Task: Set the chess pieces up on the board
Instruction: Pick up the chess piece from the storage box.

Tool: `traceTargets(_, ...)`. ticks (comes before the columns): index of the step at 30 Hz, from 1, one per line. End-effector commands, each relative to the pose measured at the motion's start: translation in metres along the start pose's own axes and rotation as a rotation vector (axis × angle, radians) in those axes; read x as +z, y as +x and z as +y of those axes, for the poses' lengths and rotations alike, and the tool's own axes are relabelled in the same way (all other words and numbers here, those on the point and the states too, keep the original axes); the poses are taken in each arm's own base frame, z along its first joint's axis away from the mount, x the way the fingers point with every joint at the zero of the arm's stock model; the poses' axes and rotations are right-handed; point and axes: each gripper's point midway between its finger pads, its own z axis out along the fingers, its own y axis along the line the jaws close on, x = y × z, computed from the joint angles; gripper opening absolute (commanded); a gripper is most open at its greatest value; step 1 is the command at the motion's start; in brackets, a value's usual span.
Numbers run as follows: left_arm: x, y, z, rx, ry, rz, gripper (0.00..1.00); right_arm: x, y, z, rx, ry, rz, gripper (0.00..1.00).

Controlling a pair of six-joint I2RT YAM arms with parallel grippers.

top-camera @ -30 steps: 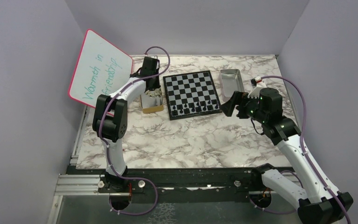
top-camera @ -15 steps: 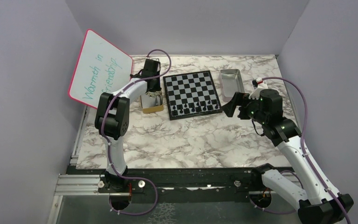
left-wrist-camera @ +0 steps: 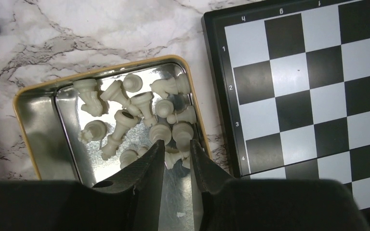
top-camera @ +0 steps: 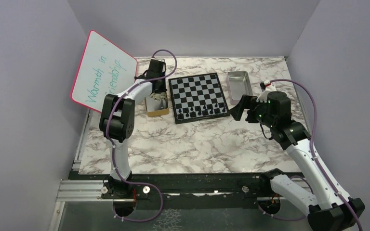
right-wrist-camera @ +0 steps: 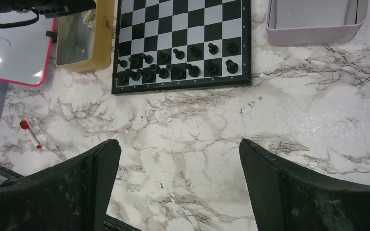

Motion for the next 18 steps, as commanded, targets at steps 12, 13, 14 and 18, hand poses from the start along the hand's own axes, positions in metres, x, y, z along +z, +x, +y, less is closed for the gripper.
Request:
traceTargets(12,0.0129,-0.0148,-0.005,0.031,0.039,-0.014,0.24,0.0026,-0.0047,-0.0015,-0.009,0.008,-0.014,0.99)
traceTargets(13,0.0125,-0.015,-0.0049,0.032,0.039,-0.015,0.24,0.003,-0.0042,-0.0017,-0.009,0.009,-0.012,0.99)
traceTargets(14,0.013,-0.0146,-0.0047,0.035,0.039,-0.013,0.24,0.0031,-0.0036,-0.0016,-0.009,0.008,-0.01,0.99)
traceTargets(18,0.0124,-0.0146,-0.0045,0.041,0.038,-0.009,0.21,0.0029,-0.0034,-0.0014,-0.008,0.007,-0.009,0.99)
